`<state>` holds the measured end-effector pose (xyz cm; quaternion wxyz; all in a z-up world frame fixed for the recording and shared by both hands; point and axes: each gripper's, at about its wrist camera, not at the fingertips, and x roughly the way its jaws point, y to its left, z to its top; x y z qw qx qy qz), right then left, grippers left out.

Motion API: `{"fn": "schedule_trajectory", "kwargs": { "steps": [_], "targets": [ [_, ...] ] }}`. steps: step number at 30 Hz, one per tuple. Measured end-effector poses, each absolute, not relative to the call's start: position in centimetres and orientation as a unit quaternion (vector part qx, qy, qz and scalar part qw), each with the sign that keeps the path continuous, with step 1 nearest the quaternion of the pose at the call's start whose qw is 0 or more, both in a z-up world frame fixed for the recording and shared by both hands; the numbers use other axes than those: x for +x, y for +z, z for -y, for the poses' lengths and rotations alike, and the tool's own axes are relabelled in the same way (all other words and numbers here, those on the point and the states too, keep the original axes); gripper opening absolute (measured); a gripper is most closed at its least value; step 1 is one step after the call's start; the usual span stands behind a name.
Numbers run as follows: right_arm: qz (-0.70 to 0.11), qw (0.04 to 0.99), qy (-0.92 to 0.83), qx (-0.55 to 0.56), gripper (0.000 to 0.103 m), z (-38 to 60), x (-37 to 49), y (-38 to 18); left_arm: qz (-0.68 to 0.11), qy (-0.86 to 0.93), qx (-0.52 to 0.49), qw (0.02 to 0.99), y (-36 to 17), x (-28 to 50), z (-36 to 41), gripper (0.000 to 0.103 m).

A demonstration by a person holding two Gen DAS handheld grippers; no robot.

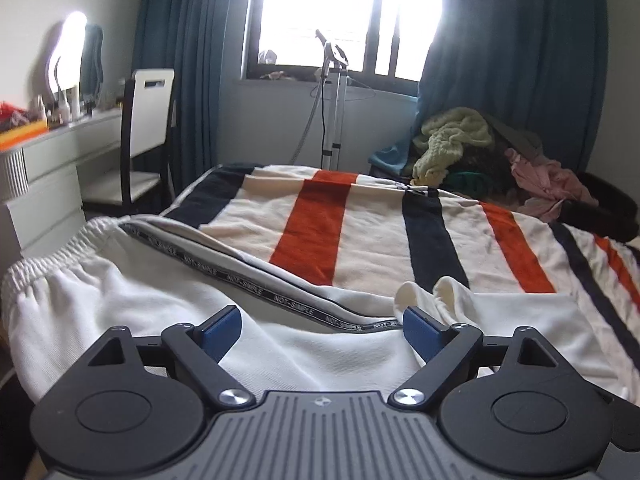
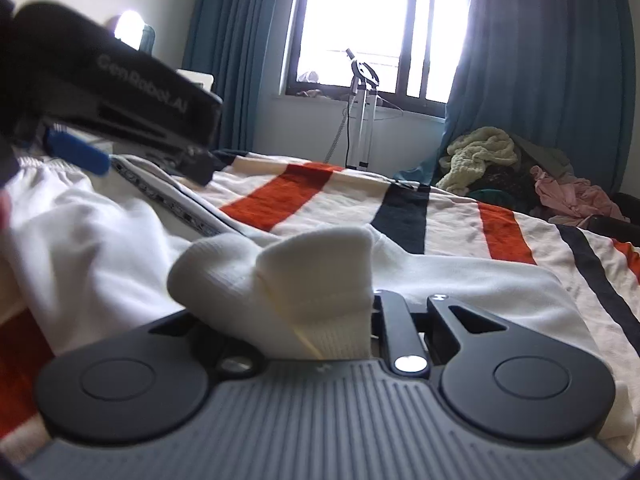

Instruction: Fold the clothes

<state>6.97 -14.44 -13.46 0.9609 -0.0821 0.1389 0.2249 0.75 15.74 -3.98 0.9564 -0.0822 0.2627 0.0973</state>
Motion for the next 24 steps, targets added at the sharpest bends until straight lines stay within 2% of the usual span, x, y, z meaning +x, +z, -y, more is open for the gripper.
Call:
{"fn": "schedule_trajectory", "kwargs": {
  "steps": [5,8,9,10,11,12,13,17,24],
  "targets": [
    [-0.157,0.955,0.242,-0.073,0.018,14.5,7.4,-13.5,-0.271,0.097,-0.113,0.951,-4.6,1.2,-16.4,0.089],
    [-0.171,0.949,0.257,-0.067,0.025,14.8,7.6,-13.6,-0.279,0.099,-0.123,0.947,-5.0,1.3,-16.7,0.089],
    [-0.178,0.945,0.266,-0.065,0.036,14.9,7.5,-13.5,-0.281,0.098,-0.127,0.946,-5.1,1.3,-16.7,0.089],
    [-0.186,0.939,0.283,-0.057,0.055,15.1,7.3,-13.3,-0.282,0.095,-0.131,0.946,-5.1,1.3,-16.8,0.089],
    [-0.195,0.931,0.305,-0.044,0.065,15.4,7.0,-13.1,-0.283,0.094,-0.133,0.945,-5.2,1.3,-16.8,0.089],
    [-0.203,0.923,0.325,-0.028,0.080,15.8,6.7,-12.8,-0.282,0.093,-0.132,0.946,-5.2,1.2,-16.7,0.089],
    [-0.212,0.916,0.342,-0.009,0.084,16.3,6.3,-12.5,-0.282,0.092,-0.131,0.946,-5.1,1.2,-16.6,0.089],
    [-0.241,0.909,0.340,0.020,0.084,18.5,4.5,-10.7,-0.287,0.080,-0.125,0.946,-5.2,0.7,-16.1,0.089],
    [-0.257,0.942,0.206,0.055,0.083,24.8,3.5,-8.5,-0.293,0.006,-0.116,0.949,-5.7,-0.5,-13.3,0.089]
  ]
}}
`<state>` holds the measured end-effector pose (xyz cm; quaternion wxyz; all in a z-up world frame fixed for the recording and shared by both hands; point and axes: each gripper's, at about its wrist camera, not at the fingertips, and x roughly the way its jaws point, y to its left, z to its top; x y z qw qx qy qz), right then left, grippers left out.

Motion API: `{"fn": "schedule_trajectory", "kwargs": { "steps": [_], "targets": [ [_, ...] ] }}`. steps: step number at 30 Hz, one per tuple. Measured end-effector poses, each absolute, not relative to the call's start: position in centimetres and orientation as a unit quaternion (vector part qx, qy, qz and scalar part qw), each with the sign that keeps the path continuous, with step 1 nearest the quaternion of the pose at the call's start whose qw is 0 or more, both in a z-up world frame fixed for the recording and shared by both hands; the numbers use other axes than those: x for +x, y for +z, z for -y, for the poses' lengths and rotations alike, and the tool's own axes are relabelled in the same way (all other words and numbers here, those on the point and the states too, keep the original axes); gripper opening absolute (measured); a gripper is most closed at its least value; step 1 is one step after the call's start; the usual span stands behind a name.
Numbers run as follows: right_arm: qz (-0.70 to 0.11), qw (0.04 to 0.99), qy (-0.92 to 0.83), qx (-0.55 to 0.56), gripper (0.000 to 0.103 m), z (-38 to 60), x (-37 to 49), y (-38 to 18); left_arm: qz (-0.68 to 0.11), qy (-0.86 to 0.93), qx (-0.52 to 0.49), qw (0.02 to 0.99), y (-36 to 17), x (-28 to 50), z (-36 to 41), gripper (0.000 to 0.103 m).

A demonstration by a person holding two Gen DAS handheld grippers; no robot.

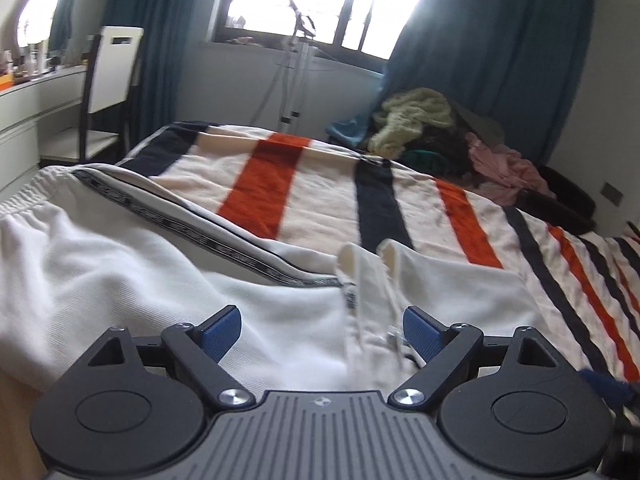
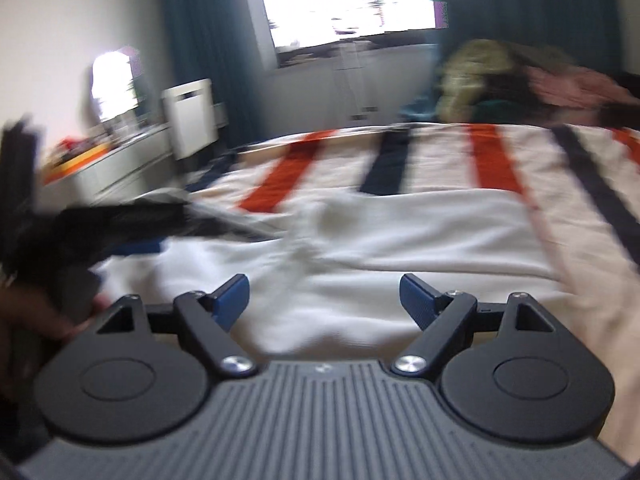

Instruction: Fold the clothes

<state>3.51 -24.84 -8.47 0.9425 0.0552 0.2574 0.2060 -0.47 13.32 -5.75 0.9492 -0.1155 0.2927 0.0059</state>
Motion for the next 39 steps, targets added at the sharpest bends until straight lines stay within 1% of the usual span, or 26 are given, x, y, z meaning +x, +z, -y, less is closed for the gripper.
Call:
{"fn": "schedule_trajectory", "kwargs": {
  "steps": [3,4,6,8,12,16,22,25,26,27,29,32,37,39],
  "targets": [
    [-0.263,0.950,0.149,0.078,0.083,27.4,4.3,-8.5,-0.289,-0.029,-0.107,0.951,-6.2,-0.9,-11.8,0.091],
    [-0.268,0.949,0.142,0.088,0.076,28.1,4.8,-8.7,-0.291,-0.035,-0.100,0.951,-6.4,-0.9,-11.3,0.091],
    [-0.280,0.945,0.130,0.105,0.068,29.0,6.0,-9.3,-0.304,-0.037,-0.082,0.949,-7.0,-0.8,-10.5,0.091],
    [-0.288,0.942,0.119,0.125,0.068,29.6,7.0,-10.5,-0.324,-0.025,-0.066,0.943,-8.0,-0.5,-10.1,0.091],
    [-0.330,0.927,0.095,0.151,0.066,29.9,8.6,-13.7,-0.359,-0.009,-0.049,0.932,-9.7,0.4,-9.9,0.091],
    [-0.333,0.929,0.091,0.130,0.066,29.1,8.6,-14.4,-0.361,-0.007,-0.034,0.932,-10.0,0.5,-9.6,0.092],
    [-0.330,0.935,0.090,0.093,0.066,28.5,8.3,-14.4,-0.350,0.006,-0.054,0.935,-8.9,-0.5,-10.4,0.092],
    [-0.331,0.934,0.089,0.097,0.066,28.7,8.3,-14.4,-0.331,0.019,-0.080,0.940,-7.4,-2.2,-11.5,0.094],
    [-0.331,0.934,0.089,0.099,0.066,28.8,8.2,-14.4,-0.333,0.033,-0.091,0.938,-7.1,-2.5,-12.1,0.098],
    [-0.332,0.934,0.088,0.100,0.066,28.8,8.2,-14.3,-0.341,0.056,-0.104,0.933,-6.9,-2.8,-13.0,0.098],
    [-0.333,0.933,0.087,0.103,0.066,28.9,8.2,-14.3,-0.358,0.102,-0.138,0.918,-6.6,-3.4,-15.5,0.098],
    [-0.334,0.933,0.085,0.108,0.066,29.0,8.1,-14.3,-0.384,0.143,-0.217,0.886,-6.9,-4.5,-19.8,0.098],
    [-0.336,0.931,0.080,0.116,0.066,28.9,8.1,-14.3,-0.412,0.145,-0.345,0.831,-7.7,-5.6,-25.7,0.098],
    [-0.336,0.932,0.077,0.114,0.066,28.8,8.1,-14.3,-0.414,0.146,-0.364,0.822,-8.1,-5.1,-27.3,0.098]
  ]
}}
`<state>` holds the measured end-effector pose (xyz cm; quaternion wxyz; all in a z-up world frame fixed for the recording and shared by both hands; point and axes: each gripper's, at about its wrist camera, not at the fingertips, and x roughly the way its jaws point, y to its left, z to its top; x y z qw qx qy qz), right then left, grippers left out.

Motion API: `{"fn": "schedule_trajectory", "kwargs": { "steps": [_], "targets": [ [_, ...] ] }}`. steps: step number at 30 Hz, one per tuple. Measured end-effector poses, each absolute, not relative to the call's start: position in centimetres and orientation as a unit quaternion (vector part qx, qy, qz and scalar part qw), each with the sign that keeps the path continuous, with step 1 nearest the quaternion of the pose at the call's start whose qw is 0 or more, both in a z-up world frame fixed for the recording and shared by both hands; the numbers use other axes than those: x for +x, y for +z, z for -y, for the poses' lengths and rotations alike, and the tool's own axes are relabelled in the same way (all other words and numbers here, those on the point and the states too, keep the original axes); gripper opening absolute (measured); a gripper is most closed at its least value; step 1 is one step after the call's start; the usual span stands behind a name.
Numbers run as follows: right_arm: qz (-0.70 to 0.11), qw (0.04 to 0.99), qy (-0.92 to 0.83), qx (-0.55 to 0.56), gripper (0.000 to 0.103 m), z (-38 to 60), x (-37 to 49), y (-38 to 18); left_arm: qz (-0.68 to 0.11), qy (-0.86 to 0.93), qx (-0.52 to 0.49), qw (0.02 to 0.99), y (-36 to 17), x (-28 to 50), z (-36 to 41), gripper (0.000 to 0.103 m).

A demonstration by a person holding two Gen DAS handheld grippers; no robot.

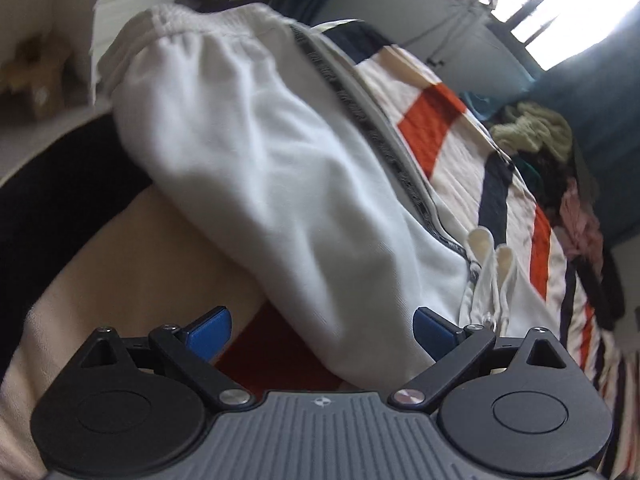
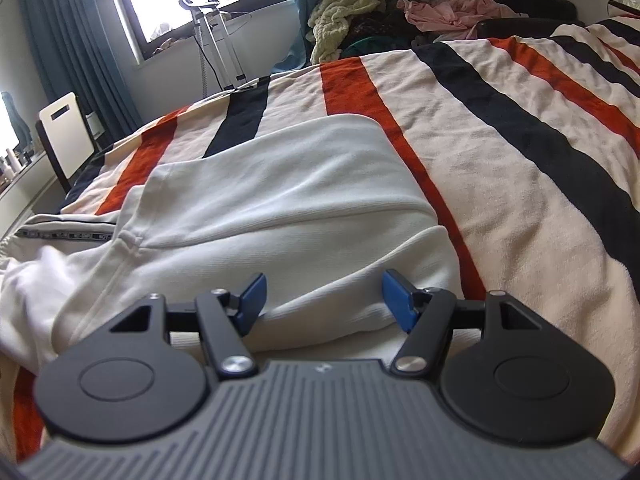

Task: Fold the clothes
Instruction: 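Grasp the ribbed waistband with the left gripper and lift it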

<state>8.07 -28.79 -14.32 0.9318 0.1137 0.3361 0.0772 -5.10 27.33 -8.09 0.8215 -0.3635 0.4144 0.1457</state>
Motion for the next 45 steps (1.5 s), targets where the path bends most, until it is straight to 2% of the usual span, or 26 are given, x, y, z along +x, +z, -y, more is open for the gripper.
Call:
{"fn": "schedule_trajectory", "kwargs": {
  "steps": [3,5,9,12,18,20,25,26,29,34,37,38,45],
  "targets": [
    [-0.337,0.933,0.074,0.102,0.066,28.4,8.0,-14.3,-0.419,0.151,-0.385,0.808,-8.9,-4.1,-29.7,0.098],
    [-0.337,0.934,0.073,0.096,0.066,28.3,8.0,-14.4,-0.415,0.164,-0.415,0.793,-9.9,-3.6,-31.4,0.094],
    [-0.337,0.934,0.072,0.091,0.067,28.1,8.0,-14.4,-0.361,0.169,-0.510,0.762,-11.7,-4.0,-34.6,0.092],
    [-0.338,0.934,0.071,0.088,0.067,28.1,7.9,-14.4,-0.320,0.163,-0.520,0.775,-11.0,-4.4,-35.6,0.082],
    [-0.337,0.934,0.071,0.094,0.067,28.3,7.9,-14.4,-0.220,0.105,-0.546,0.801,-9.4,-4.8,-36.1,0.074],
    [-0.338,0.933,0.071,0.100,0.067,28.4,7.8,-14.5,-0.220,0.107,-0.531,0.811,-9.0,-4.3,-35.8,0.073],
    [-0.339,0.934,0.065,0.093,0.067,28.1,7.9,-14.6,-0.297,0.196,-0.530,0.770,-11.3,-3.7,-36.5,0.072],
    [-0.338,0.935,0.064,0.090,0.067,27.9,7.9,-14.6,-0.293,0.198,-0.558,0.751,-12.3,-4.3,-37.1,0.067],
    [-0.338,0.935,0.061,0.084,0.067,27.7,7.9,-14.6,-0.261,0.187,-0.620,0.715,-13.5,-5.4,-38.2,0.065],
    [-0.337,0.936,0.059,0.084,0.068,27.7,7.8,-14.6,-0.221,0.202,-0.610,0.733,-12.8,-4.9,-38.5,0.065],
    [-0.333,0.937,0.061,0.087,0.068,27.8,7.8,-14.5,-0.214,0.218,-0.591,0.747,-12.5,-3.9,-38.6,0.055],
    [-0.329,0.938,0.061,0.088,0.068,27.9,7.7,-14.4,-0.220,0.225,-0.578,0.753,-12.4,-3.5,-38.6,0.046],
    [-0.326,0.940,0.060,0.079,0.069,27.7,7.7,-14.4,-0.202,0.253,-0.535,0.780,-11.3,-3.3,-37.4,0.018]
  ]
}}
